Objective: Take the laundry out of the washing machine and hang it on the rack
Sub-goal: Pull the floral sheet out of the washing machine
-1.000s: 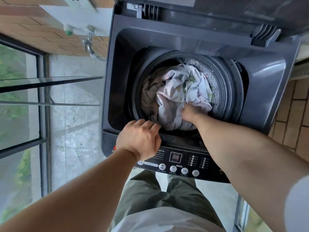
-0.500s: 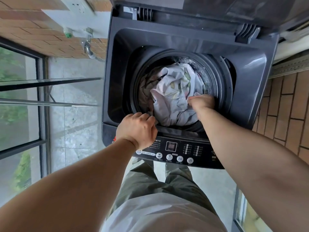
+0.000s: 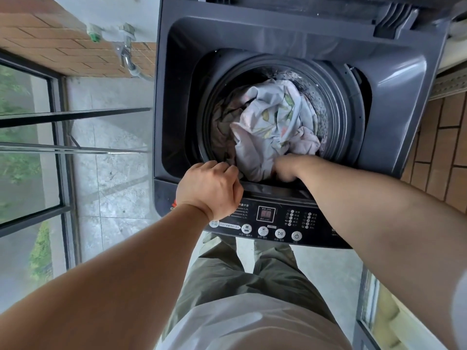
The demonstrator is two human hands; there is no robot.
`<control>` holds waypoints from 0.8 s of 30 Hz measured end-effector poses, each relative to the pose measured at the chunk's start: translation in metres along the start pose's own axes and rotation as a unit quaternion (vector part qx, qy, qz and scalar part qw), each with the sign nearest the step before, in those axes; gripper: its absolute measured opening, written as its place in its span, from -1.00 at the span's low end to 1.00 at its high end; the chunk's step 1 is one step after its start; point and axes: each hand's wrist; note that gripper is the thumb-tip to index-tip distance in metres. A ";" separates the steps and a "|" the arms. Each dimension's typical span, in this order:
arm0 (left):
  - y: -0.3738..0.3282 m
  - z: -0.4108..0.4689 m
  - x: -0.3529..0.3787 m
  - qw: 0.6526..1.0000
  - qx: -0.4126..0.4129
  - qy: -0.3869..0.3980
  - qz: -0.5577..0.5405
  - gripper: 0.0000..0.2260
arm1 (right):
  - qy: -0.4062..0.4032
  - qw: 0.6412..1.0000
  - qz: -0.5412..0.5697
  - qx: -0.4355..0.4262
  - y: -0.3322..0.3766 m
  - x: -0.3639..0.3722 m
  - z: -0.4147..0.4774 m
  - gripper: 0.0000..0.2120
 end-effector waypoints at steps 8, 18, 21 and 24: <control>0.001 0.000 0.001 1.000 0.001 -0.003 0.004 -0.79 | 0.013 1.000 -0.018 0.015 0.001 0.001 0.003 -0.74; 0.000 0.000 0.001 1.000 0.001 -0.016 0.000 -0.79 | -0.114 0.958 0.258 -0.046 -0.006 0.001 -0.005 -0.80; 0.000 -0.001 0.002 1.000 -0.001 -0.017 0.003 -0.79 | -0.114 0.941 0.312 -0.061 -0.002 -0.002 -0.009 -0.86; 0.000 0.000 0.002 1.000 -0.001 -0.019 0.001 -0.79 | -0.211 0.912 0.352 0.016 -0.003 -0.006 -0.008 -0.83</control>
Point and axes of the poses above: each hand's wrist, its own z-axis towards the middle knuckle, its own x-axis out of the palm, y = z × x, and after that the axes turned 15 degrees about y, right-handed
